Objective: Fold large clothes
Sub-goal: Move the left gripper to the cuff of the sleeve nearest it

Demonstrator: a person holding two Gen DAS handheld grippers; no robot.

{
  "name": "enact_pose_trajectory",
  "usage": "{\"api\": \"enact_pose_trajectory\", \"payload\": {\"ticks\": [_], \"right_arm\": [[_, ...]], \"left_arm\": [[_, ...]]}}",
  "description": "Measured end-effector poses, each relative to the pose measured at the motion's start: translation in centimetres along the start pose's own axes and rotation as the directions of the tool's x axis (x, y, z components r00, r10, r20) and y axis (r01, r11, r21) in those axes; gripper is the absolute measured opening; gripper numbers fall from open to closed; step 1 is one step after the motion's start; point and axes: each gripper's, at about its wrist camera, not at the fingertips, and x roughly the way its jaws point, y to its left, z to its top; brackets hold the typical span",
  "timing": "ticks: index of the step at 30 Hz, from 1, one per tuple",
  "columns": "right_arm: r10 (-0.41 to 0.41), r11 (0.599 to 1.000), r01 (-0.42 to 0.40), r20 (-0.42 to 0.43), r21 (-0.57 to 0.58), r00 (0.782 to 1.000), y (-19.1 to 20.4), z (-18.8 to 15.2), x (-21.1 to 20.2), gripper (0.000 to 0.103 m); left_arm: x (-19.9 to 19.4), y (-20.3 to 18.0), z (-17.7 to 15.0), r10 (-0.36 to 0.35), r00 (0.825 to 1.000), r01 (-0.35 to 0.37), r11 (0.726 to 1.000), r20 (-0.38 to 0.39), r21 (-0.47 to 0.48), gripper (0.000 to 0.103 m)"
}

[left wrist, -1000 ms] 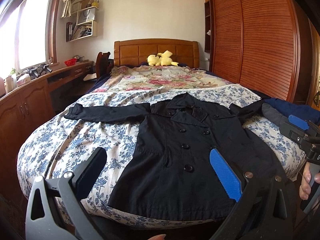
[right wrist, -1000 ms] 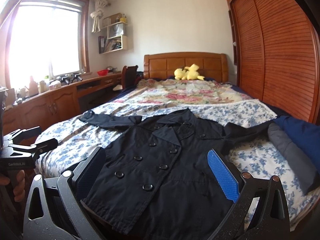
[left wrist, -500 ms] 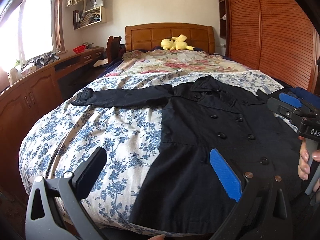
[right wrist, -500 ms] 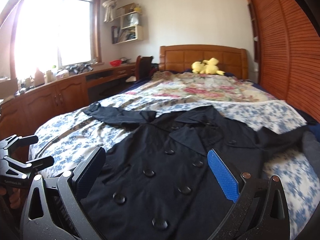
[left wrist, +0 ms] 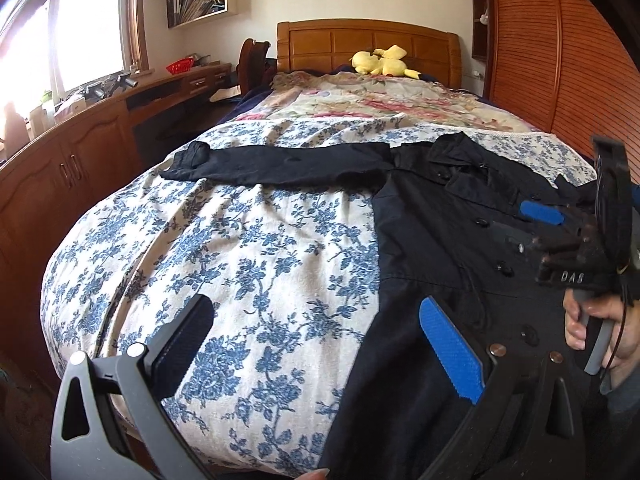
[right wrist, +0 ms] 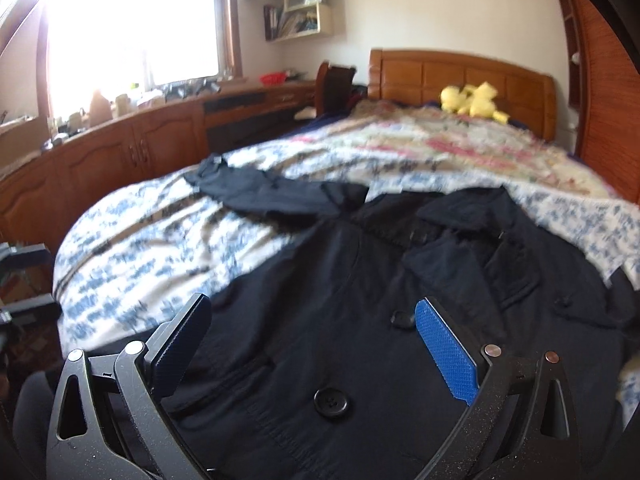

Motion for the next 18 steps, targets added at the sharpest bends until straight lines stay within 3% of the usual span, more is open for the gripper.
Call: {"api": "enact_pose_trajectory", "payload": {"ticks": [3,10,18], "right_arm": [[0.015,1.0,-0.015,-0.046,0.003,0.999,-0.1,-0.8,1.1,0.103],[0.003,1.0,-0.004,-0.043,-0.024,0.999,0.3,-1.4,1.2,0.103],[0.004,1.0,-0.004,-0.056,-0.012,0.998,0.0,-1.6,1.7,0.103]], "left_arm": [[1.7,1.0,0.4,-0.015,0.999,0.014,1.0,-0.032,-0.019,0.103],[6.3,3.9,1.5,-0.086,0.991,0.075,0.992,-0.099,-0.105,0.103],[11.6,7.4,5.8,-0.127,0.985,0.11,0.984,-0.116,-0.141,0.103]]}}
